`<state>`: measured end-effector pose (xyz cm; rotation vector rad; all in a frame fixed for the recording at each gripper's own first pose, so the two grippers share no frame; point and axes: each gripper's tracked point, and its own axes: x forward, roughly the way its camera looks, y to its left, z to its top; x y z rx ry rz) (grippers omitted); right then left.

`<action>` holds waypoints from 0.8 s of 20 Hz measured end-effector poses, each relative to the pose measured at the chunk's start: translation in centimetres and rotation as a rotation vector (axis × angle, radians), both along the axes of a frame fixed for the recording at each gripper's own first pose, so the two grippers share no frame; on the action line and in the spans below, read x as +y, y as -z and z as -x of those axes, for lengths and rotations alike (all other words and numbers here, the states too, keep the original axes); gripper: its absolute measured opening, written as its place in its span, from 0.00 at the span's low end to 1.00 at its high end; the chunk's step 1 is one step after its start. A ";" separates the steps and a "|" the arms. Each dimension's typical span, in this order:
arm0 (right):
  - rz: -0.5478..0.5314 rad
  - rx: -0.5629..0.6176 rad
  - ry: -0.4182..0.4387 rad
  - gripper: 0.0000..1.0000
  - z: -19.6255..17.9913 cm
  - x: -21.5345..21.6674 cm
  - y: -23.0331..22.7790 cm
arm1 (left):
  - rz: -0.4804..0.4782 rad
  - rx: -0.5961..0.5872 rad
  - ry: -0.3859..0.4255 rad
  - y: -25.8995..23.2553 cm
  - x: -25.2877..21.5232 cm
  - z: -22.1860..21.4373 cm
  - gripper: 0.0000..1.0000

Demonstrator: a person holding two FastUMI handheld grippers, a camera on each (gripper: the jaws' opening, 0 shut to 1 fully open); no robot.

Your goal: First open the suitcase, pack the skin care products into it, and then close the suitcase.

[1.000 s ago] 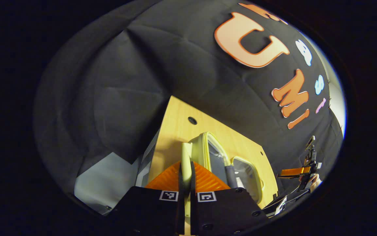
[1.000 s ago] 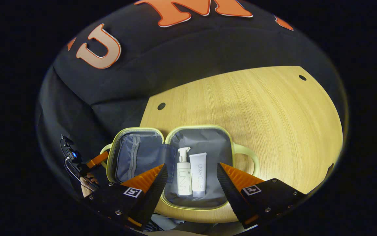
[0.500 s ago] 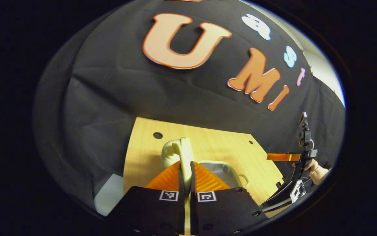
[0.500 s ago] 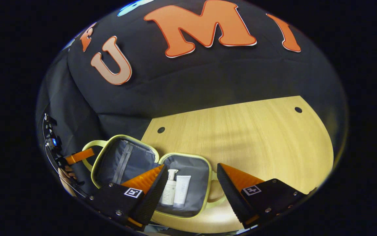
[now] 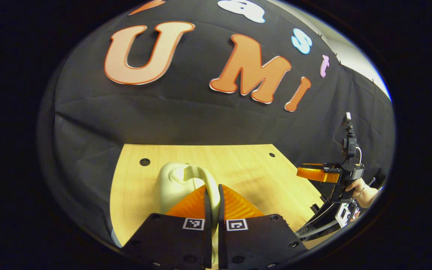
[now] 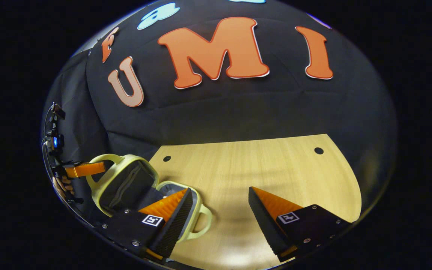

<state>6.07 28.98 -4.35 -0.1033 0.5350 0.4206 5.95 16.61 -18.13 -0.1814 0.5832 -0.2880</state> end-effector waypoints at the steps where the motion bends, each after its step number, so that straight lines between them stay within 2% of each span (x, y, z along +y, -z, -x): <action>1: -0.008 0.002 0.004 0.95 -0.1 -1.3 -0.2 | -0.004 0.006 0.007 0.8 -1.7 -0.3 0.07; 6: -0.009 -0.003 0.018 0.96 -0.8 -8.1 -0.1 | -0.055 0.072 0.044 5.7 -10.5 -2.3 0.07; 9: -0.009 0.011 0.043 0.95 -1.4 -11.8 1.0 | -0.144 0.116 0.056 10.1 -14.5 -2.9 0.07; 12: -0.008 0.033 0.056 0.95 -1.3 -14.7 2.4 | -0.258 0.164 0.065 15.0 -16.4 -3.7 0.07; 16: -0.013 0.062 0.080 0.96 -1.1 -17.5 4.0 | -0.359 0.229 0.057 19.3 -17.8 -4.8 0.07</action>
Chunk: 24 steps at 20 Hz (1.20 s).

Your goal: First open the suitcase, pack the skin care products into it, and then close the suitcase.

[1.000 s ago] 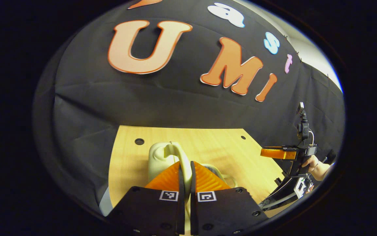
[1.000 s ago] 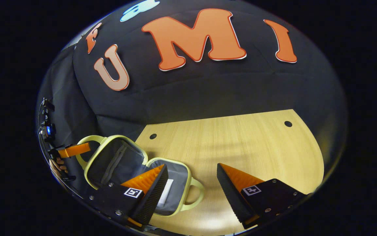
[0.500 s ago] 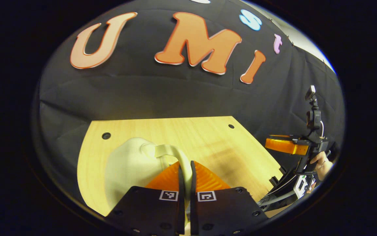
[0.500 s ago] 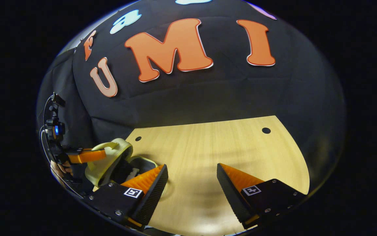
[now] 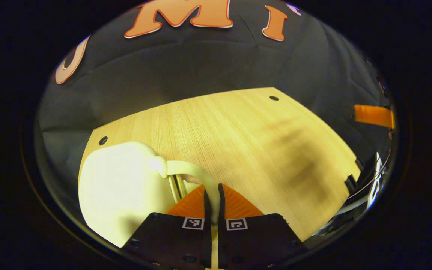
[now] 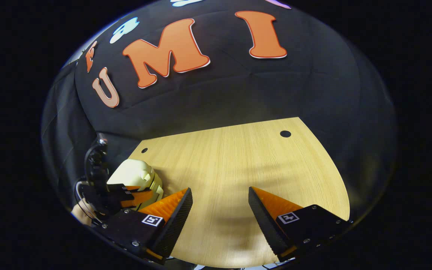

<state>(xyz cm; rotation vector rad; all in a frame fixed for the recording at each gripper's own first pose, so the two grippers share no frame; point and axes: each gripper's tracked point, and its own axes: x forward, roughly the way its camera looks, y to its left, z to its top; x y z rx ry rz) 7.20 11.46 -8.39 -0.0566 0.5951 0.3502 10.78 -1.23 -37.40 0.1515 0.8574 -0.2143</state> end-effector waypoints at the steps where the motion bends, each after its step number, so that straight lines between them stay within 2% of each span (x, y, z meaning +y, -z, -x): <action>1: -0.004 0.007 0.009 0.96 0.1 -0.6 0.4 | -0.042 -0.003 0.007 0.3 -0.3 -0.6 0.07; 3: -0.015 0.024 0.024 0.95 0.4 -1.6 1.1 | -0.159 -0.046 0.014 -0.1 -0.2 -2.5 0.08; 5: -0.021 0.036 0.036 0.96 0.6 -2.3 1.8 | -0.250 -0.060 -0.016 -0.4 0.2 -4.3 0.07; 6: -0.019 0.039 0.039 0.95 0.7 -2.5 2.0 | -0.266 -0.058 -0.028 1.2 -0.8 -1.6 0.10; 7: -0.015 0.043 0.037 0.95 0.8 -2.6 2.2 | -0.274 -0.056 -0.041 0.6 0.2 -3.5 0.13; 9: -0.015 0.050 0.028 0.95 0.7 -2.5 2.0 | -0.284 -0.049 -0.064 0.5 0.1 -3.7 0.17; 11: -0.017 0.069 0.023 0.95 0.4 -2.3 2.2 | -0.249 -0.026 -0.074 1.5 -0.5 -3.7 0.25; 12: -0.015 0.077 0.020 0.95 0.4 -2.2 2.3 | -0.218 -0.022 -0.068 1.8 -1.2 -3.6 0.37; 13: -0.011 0.082 0.020 0.96 0.2 -2.0 2.3 | -0.213 -0.025 -0.067 1.3 -1.4 -3.6 0.53; 14: -0.003 0.085 0.021 0.95 0.0 -1.8 2.4 | -0.198 -0.021 -0.061 1.0 -1.8 -3.5 0.58; 17: 0.025 0.088 0.026 0.95 -0.4 -1.7 2.3 | -0.128 -0.042 -0.070 -0.3 -2.8 -3.3 1.00; 20: 0.050 0.061 0.024 0.95 -1.5 -0.4 1.9 | -0.037 -0.094 -0.130 -3.6 -2.6 -3.4 1.00; 24: 0.034 0.000 0.034 0.96 -2.5 2.4 -0.8 | 0.045 -0.228 -0.179 -11.1 -0.7 -5.4 1.00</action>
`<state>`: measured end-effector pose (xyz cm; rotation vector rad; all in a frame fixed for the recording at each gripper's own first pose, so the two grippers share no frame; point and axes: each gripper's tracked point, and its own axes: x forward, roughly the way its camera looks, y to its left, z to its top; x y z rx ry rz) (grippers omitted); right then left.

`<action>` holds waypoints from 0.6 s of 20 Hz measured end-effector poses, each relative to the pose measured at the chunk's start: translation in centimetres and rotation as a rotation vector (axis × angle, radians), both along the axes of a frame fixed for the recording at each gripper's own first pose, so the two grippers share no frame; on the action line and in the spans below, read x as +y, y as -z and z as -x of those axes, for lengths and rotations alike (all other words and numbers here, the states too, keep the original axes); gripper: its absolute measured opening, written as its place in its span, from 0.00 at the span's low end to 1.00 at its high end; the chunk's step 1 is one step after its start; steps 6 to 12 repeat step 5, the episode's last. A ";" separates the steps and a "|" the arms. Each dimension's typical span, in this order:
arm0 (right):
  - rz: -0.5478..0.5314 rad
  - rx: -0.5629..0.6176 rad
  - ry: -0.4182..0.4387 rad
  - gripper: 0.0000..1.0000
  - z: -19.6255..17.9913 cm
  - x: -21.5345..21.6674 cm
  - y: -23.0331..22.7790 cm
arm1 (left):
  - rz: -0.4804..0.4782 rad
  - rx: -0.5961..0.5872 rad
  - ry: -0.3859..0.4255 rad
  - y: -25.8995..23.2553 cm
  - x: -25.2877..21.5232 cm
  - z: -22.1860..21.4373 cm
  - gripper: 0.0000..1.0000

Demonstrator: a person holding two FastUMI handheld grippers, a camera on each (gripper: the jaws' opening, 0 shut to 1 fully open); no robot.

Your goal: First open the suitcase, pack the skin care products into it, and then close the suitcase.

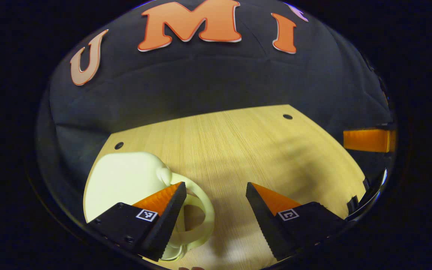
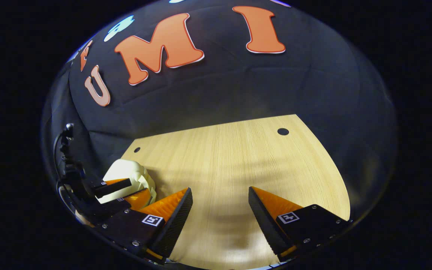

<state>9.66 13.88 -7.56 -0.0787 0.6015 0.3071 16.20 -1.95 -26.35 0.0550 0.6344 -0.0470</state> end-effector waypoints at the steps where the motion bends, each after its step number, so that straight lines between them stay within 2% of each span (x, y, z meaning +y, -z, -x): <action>1: 0.001 -0.025 0.000 0.96 -0.2 0.7 -1.0 | 0.013 -0.044 -0.008 -2.1 0.6 -0.7 1.00; 5: 0.034 -0.167 -0.003 0.95 -0.8 2.4 -5.8 | 0.042 -0.218 -0.056 -10.2 3.5 -2.9 1.00; 12: 0.034 -0.167 -0.003 0.95 -0.8 2.4 -5.8 | 0.042 -0.218 -0.056 -10.2 3.5 -2.9 1.00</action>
